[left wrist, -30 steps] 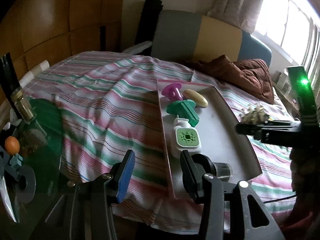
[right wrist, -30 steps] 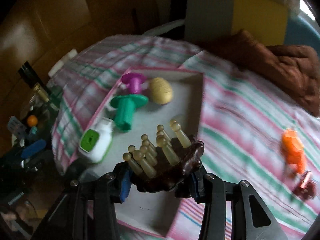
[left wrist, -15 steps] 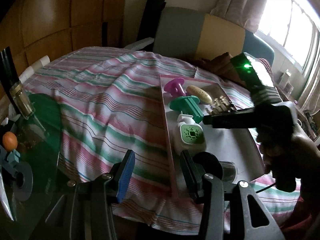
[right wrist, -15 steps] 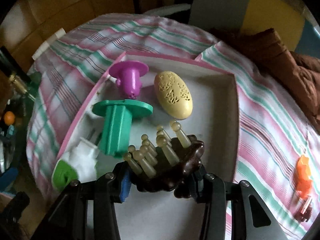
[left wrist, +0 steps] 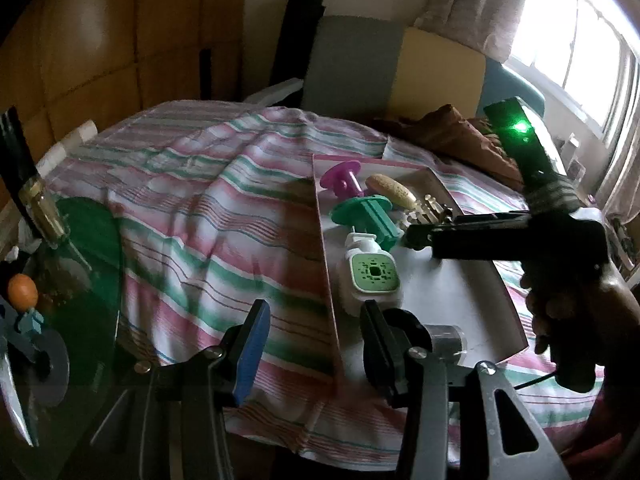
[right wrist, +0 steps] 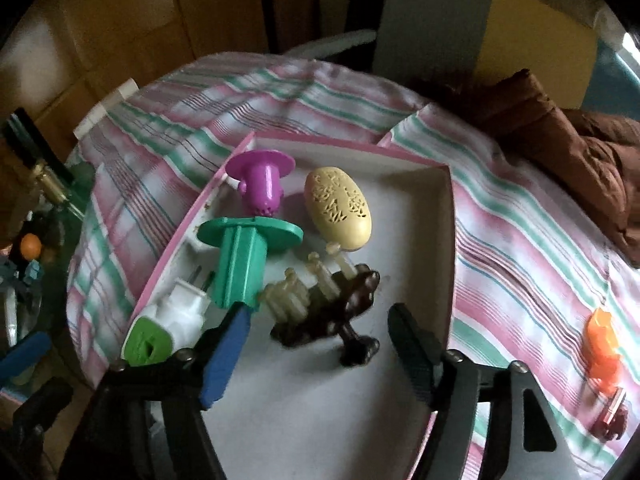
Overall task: Organize rigid objects
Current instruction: 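Carry the brown peg comb into the tray and open the right gripper, then move both grippers back toward the red and orange pieces on the bedspread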
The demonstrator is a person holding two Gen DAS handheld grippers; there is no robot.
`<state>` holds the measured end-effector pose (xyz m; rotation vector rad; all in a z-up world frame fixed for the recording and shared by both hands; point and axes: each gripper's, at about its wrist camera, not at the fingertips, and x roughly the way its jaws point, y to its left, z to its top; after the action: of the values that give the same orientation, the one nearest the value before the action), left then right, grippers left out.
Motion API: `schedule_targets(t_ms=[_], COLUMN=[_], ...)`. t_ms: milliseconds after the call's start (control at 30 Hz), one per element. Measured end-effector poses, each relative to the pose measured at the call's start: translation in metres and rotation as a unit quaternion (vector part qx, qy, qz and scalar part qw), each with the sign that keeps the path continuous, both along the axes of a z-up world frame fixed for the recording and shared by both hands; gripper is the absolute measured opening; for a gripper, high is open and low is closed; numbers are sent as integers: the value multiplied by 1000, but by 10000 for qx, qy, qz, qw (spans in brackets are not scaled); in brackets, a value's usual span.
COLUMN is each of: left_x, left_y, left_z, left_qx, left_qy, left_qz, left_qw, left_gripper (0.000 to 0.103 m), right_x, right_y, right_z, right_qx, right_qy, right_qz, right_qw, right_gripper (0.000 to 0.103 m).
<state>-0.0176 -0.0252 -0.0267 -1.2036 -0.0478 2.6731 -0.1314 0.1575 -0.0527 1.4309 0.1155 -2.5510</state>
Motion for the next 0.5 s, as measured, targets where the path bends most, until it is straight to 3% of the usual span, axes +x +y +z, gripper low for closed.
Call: schedule_targets(t_ms=[500], left_x=[10], left_y=[20], left_z=[18], left_qx=[-194], left_qy=[260], left_qz=[-262], left_qw=[9991], left_gripper=[47], right_x=[57], right_y=[43], right_z=[36], right_qx=[-293], right_qy=[711], right_qz=[-211], right_qw=[9968], right_gripper=[79])
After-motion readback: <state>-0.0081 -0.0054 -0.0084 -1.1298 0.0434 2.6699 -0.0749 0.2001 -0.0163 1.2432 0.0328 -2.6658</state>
